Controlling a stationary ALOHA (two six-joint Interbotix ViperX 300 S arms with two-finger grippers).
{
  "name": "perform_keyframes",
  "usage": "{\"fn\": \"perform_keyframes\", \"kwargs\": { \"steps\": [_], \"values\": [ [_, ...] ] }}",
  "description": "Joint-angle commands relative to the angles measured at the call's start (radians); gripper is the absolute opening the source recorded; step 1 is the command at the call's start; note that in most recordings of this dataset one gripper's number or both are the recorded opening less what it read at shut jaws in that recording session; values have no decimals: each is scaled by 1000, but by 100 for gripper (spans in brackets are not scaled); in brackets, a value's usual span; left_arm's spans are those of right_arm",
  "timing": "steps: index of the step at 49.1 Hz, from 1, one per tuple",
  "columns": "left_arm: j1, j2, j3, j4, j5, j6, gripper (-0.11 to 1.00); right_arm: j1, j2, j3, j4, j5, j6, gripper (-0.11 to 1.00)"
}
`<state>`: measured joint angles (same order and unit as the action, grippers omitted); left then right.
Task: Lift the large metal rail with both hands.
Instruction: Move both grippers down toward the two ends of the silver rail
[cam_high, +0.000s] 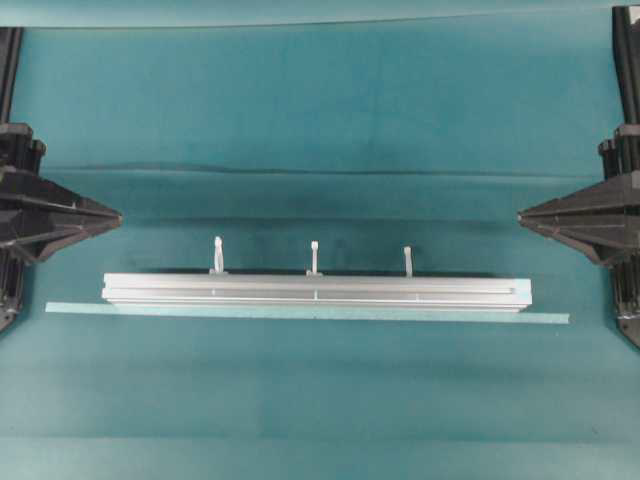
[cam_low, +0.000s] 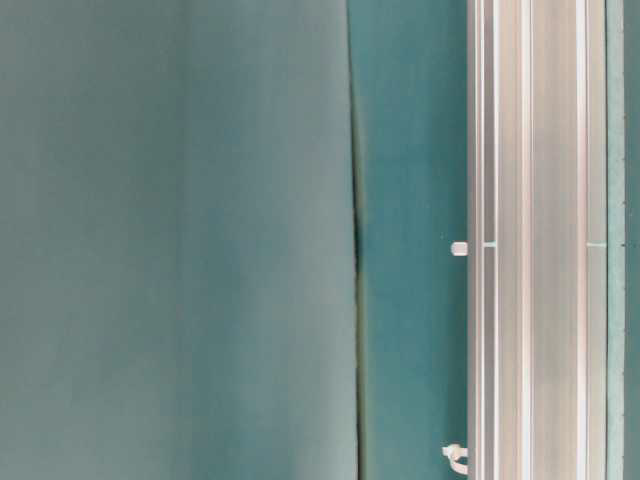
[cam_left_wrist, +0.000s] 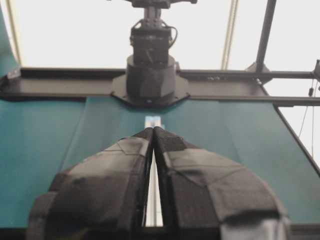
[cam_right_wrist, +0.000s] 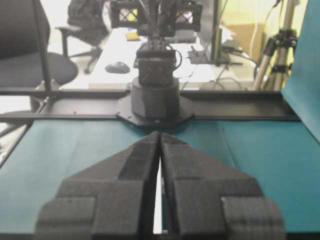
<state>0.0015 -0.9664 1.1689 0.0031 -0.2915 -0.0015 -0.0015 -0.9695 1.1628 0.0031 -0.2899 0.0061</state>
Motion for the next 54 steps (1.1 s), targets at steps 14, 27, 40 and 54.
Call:
{"fn": "perform_keyframes", "kwargs": {
  "steps": [14,27,40,54],
  "values": [
    [3,92,-101,11,235,-48,-2,-11,55,-61,81,310,61,1],
    [-5,147,-209,11,476,-77,-2,-12,135,-173,81,571,95,1],
    [-8,247,-310,11,730,-160,-2,-12,302,-295,81,759,100,1],
    [-9,383,-416,14,988,-156,-2,-21,482,-400,81,966,133,1]
  ]
}}
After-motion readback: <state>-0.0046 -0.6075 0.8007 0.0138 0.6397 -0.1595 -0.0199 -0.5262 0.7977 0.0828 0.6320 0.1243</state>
